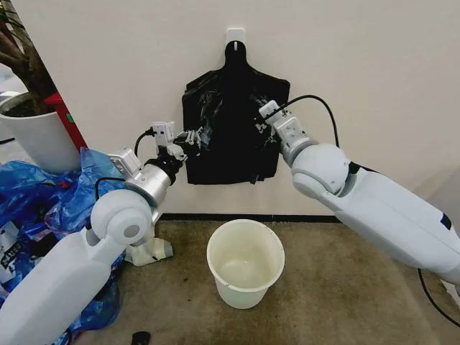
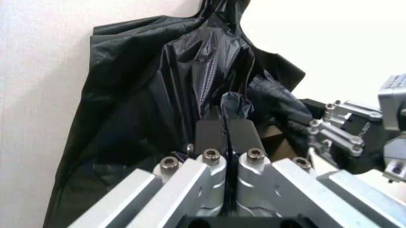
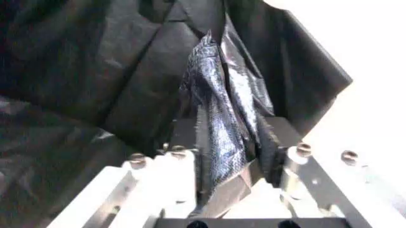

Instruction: Place the garbage bag over the trash bin.

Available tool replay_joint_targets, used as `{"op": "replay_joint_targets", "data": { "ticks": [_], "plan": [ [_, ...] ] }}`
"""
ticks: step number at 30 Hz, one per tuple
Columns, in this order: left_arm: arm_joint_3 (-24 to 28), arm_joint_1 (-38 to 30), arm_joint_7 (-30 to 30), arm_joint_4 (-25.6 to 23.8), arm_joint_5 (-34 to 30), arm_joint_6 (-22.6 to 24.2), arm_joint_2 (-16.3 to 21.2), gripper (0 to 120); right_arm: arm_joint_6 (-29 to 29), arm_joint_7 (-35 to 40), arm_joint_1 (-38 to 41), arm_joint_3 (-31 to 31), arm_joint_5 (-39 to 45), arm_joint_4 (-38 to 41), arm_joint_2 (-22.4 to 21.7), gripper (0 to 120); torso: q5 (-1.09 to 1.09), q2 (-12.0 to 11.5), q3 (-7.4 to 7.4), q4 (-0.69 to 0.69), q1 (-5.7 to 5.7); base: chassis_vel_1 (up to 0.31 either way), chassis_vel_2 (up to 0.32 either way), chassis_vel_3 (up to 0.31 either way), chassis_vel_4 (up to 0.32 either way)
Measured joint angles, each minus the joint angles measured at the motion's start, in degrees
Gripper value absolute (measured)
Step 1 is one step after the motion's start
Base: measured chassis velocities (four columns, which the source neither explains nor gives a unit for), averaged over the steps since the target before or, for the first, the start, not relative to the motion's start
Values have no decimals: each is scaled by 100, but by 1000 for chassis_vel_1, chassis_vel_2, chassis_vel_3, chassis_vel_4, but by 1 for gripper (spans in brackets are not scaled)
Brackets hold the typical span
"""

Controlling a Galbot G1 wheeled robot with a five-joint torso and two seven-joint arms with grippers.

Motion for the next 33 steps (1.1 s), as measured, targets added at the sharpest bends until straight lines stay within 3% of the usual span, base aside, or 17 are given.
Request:
{"op": "replay_joint_targets", "data": {
  "ticks": [3,6,14,20,23,28,33],
  "plan": [
    [-15,51,0,-15,18,-2,16,0,120,-14,-138,149,-17,8,-60,5,0,0,0,0,0,0,0,0,0],
    [-28,67,-2,-45,20,-5,41,0,186,-14,-215,246,-15,3,-69,0,0,0,0,1,0,0,0,0,0],
    [-176,85,-17,-223,-38,-105,299,0,367,76,-435,669,651,348,-210,0,0,0,0,2,0,0,0,0,0],
    [-383,345,-43,-356,-81,-121,537,0,939,-87,-1011,952,722,582,-493,0,1,0,0,0,0,0,0,0,0],
    [-650,852,-41,-534,90,-121,572,0,1156,-126,-1616,1103,732,790,-695,0,1,0,-1,1,-1,0,0,0,0],
    [-1059,2089,204,-733,967,-298,442,0,1310,-190,-2653,1623,680,1194,-823,0,0,0,-1,1,-1,0,0,0,0],
    [-1289,2364,347,-1248,997,-306,580,0,1312,-188,-2905,2165,971,1812,-1014,0,2,0,-2,1,-1,0,0,0,0]
  ]
}}
